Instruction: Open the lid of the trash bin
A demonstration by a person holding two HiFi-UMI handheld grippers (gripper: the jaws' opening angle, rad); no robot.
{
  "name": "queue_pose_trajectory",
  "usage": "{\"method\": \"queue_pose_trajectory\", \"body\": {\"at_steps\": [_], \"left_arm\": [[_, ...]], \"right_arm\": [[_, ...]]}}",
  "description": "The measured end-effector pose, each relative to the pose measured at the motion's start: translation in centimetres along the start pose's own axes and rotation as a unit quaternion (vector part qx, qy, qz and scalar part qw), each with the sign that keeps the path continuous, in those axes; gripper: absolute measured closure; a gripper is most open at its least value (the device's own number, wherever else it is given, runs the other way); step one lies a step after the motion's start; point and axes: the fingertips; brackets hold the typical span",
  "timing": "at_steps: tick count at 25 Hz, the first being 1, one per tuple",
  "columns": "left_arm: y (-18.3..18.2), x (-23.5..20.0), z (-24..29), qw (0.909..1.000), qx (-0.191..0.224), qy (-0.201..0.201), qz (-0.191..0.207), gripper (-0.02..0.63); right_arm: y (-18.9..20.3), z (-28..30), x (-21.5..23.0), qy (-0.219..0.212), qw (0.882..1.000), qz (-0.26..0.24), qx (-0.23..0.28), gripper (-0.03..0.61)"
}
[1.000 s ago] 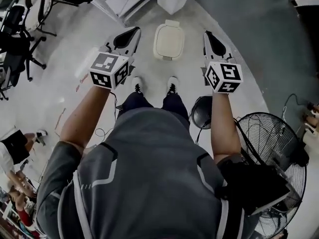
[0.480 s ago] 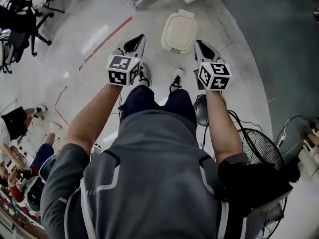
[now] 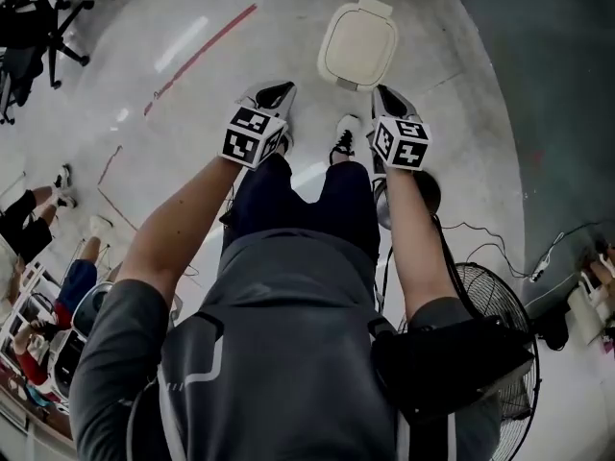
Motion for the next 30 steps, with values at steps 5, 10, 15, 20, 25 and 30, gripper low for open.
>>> {"method": "queue_pose_trajectory", "body": {"at_steps": [5, 10, 15, 20, 25, 30], "left_arm": [[3.4, -0.8, 2.1, 0.9992, -0.038, 0.000, -0.006, 0.604], [6.0, -1.0, 3.3, 0.9969, -0.071, 0.008, 0.032, 0.604], [6.4, -1.4, 4.1, 0.9976, -0.065, 0.017, 0.019, 0.605], [7.7, -3.4, 6.3, 0.9977, -0.067, -0.011, 0.002, 0.606], [9.4, -4.7, 7.5, 0.9963, -0.069, -0.027, -0.043, 0.604], [11.7, -5.1, 6.4, 0.9912, -0.074, -0.062, -0.090, 0.606]], "right_arm": [[4.2, 4.0, 0.3, 0.002, 0.999, 0.016, -0.041, 0.549], [6.8, 7.4, 0.1, -0.001, 0.998, 0.004, -0.057, 0.549], [10.2, 10.6, 0.4, 0.006, 0.996, 0.021, -0.085, 0.549], [13.6, 13.5, 1.2, 0.017, 0.992, 0.044, -0.113, 0.551], [15.9, 16.3, 2.7, 0.026, 0.989, 0.044, -0.136, 0.551], [17.7, 17.9, 2.9, 0.031, 0.987, 0.028, -0.156, 0.551]]}}
Point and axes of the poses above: the fingertips, and each gripper's own axes: z forward along the fingers, x to its right, y out of its underside, and after that the axes turned 1 degree about y, right-handed
